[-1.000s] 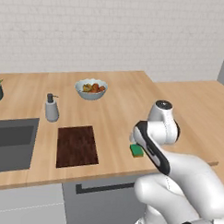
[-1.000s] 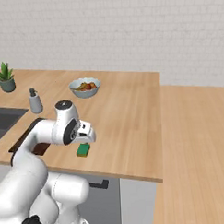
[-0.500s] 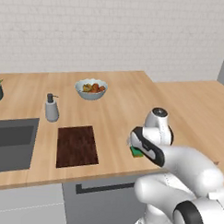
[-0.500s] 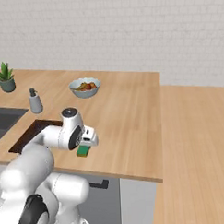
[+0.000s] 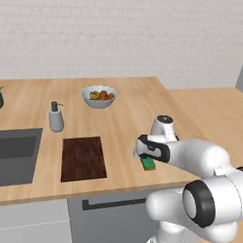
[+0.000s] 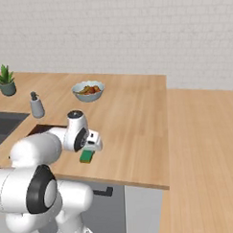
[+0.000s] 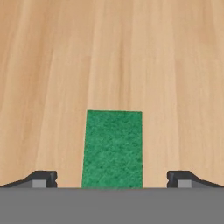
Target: Pick up the sponge from the counter and clean the cutting board by briefly scrubbing or pressing down on the cutting board. Once finished, release the sponge.
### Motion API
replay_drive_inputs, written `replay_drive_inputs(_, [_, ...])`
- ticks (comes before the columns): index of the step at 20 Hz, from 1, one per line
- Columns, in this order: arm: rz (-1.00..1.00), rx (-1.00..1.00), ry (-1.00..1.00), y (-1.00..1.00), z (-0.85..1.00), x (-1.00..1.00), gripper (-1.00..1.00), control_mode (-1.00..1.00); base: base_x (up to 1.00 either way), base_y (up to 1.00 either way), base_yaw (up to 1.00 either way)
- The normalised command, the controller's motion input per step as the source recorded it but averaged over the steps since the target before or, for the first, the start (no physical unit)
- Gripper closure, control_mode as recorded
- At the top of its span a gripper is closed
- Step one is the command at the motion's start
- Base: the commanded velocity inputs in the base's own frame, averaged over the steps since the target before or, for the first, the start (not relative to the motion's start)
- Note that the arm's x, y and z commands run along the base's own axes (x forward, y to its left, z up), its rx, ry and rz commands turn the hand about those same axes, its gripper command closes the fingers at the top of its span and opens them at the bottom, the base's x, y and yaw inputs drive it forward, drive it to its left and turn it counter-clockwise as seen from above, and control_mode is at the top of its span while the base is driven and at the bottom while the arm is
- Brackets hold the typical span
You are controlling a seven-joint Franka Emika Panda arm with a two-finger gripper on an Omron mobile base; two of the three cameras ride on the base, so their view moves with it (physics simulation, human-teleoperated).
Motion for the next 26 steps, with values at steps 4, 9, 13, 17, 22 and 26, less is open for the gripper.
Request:
replay_drive_inputs(4, [0.0, 0.0, 0.01, 0.0, -0.23, 0.07, -1.0, -1.0, 0.0, 0.0, 0.0])
replay_drive_inputs(9, [0.0, 0.0, 0.0, 0.0, -0.29, 0.0, -1.0, -1.0, 0.0, 0.0, 0.0])
replay_drive_inputs(13, [0.0, 0.0, 0.0, 0.0, -0.26, 0.01, -1.0, -1.0, 0.0, 0.0, 0.0])
replay_drive_inputs(17, [0.0, 0.0, 0.0, 0.0, -0.18, 0.09, -1.0, -1.0, 0.0, 0.0, 0.0])
replay_drive_inputs(22, [0.0, 0.0, 0.0, 0.0, -0.13, 0.15, -1.0, -1.0, 0.0, 0.0, 0.0])
replay_drive_inputs(26, [0.0, 0.0, 0.0, 0.0, -0.01, 0.08, 1.0, -1.0, 0.0, 0.0, 0.0])
